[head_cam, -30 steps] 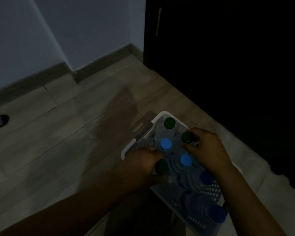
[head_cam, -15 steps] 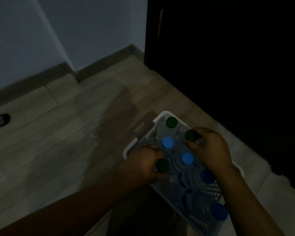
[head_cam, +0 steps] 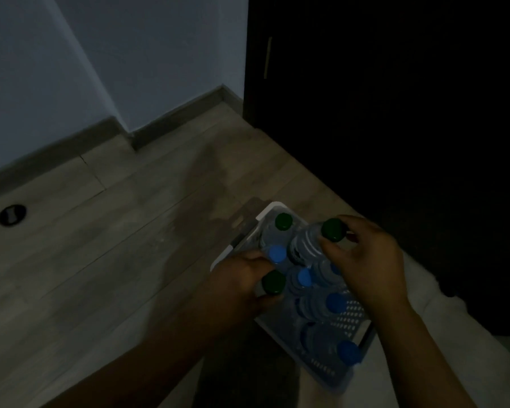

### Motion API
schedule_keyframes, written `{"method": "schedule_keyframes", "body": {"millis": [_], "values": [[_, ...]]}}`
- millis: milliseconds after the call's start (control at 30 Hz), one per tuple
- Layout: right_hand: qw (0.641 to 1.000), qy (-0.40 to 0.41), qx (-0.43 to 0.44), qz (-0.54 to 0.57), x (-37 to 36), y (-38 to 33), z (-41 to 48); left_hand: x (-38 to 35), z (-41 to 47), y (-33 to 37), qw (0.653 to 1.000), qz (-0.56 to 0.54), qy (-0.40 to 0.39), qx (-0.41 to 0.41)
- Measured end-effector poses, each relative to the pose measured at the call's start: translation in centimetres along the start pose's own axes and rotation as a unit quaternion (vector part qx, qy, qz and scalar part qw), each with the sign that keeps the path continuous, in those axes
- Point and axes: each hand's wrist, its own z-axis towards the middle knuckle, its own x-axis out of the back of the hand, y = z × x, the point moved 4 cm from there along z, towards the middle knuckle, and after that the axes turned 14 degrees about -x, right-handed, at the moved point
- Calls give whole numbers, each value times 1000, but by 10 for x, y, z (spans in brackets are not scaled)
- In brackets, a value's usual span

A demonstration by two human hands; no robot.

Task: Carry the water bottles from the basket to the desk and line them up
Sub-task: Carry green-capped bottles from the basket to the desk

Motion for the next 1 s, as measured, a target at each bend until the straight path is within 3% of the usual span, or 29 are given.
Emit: {"method": "schedule_keyframes", "body": {"millis": [200,400,833,1000], "values": [[1000,-11,-3,-20,63,-47,-11,55,-8,41,996,-47,31,75],[999,-31,10,-32,135,-120,-32,136,-13,108,993,-52,60,87],[995,-94,-3,-37,326,-328,-84,368,-49,297,978,-32,150,141],[995,-94,18,9,399,-418,-110,461,-72,371,964,-33,210,157]]}}
